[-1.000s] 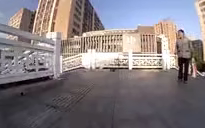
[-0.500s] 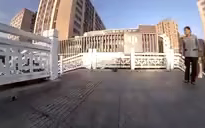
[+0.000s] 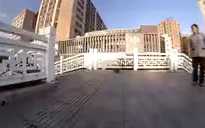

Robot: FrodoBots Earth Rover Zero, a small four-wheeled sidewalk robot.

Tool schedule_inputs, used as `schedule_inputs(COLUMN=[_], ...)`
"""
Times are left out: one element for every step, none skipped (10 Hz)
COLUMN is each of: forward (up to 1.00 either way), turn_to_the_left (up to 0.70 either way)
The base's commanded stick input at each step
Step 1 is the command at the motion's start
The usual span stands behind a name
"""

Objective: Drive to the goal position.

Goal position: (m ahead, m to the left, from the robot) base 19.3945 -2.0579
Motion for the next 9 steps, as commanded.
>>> schedule_inputs(forward=[0.45, 0.45, 0.45, 0.45, 0.45, 0.45, 0.45, 0.45, 0.45], turn_to_the_left=[0.00, 0.00, 0.00, 0.00, 0.00, 0.00, 0.00, 0.00, 0.00])
